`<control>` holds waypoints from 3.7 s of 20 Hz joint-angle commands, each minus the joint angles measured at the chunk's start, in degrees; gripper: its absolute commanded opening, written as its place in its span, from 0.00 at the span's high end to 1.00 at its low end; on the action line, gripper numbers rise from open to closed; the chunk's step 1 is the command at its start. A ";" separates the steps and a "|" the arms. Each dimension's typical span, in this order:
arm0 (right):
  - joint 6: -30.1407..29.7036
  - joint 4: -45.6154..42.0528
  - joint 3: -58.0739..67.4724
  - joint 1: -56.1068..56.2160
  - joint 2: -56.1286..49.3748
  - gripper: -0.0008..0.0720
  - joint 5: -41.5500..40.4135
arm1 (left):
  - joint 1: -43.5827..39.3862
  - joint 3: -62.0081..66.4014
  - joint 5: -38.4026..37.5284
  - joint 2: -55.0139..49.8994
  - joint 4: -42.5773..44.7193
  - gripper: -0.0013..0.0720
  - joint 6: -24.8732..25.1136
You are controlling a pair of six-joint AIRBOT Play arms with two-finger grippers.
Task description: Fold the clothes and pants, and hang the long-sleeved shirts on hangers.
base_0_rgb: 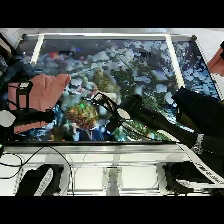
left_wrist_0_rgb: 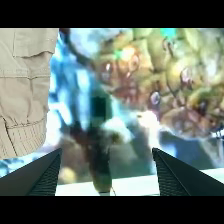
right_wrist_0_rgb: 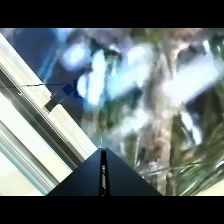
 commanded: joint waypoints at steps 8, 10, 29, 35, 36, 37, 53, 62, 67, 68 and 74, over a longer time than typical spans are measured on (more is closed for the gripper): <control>0.11 1.05 -0.02 -0.02 0.02 0.97 -2.14 | 0.04 -0.02 0.02 0.00 0.02 0.12 0.00; 0.11 1.81 -0.02 0.02 0.00 0.97 -4.90 | 0.04 -0.02 0.02 0.00 0.02 0.12 0.00; 0.11 5.46 -0.02 0.02 -0.02 0.97 -11.19 | 0.09 -0.04 0.87 -0.02 8.98 0.54 -1.05; 0.09 5.42 -0.02 0.02 -0.02 0.97 -11.19 | 15.54 -0.02 5.29 -4.02 21.27 0.21 -7.74; 0.09 5.40 -0.02 0.02 -0.02 0.97 -11.19 | 19.91 -0.02 5.46 -6.08 21.07 0.21 -7.74; 0.07 5.40 -0.02 0.02 -0.02 0.97 -11.19 | 23.78 -0.02 6.19 -8.31 20.15 0.21 -7.76; 0.11 5.62 0.00 0.02 -0.02 0.97 -10.16 | 39.63 0.00 26.23 -28.46 7.30 0.20 -7.69; 0.11 7.37 0.00 0.02 0.00 0.97 -10.10 | 39.60 0.02 29.99 -35.87 7.30 0.25 -7.21; 0.11 7.37 0.00 0.02 0.02 0.97 -10.10 | 39.58 0.07 27.96 -34.32 6.14 0.94 -7.19; 0.11 7.34 0.00 0.02 0.04 0.97 -10.08 | 39.32 0.09 27.61 -33.31 5.18 0.94 -7.17; 0.09 1.46 5.68 -0.28 2.32 0.97 -6.45 | 26.12 7.93 21.59 -19.30 -5.38 0.94 -0.35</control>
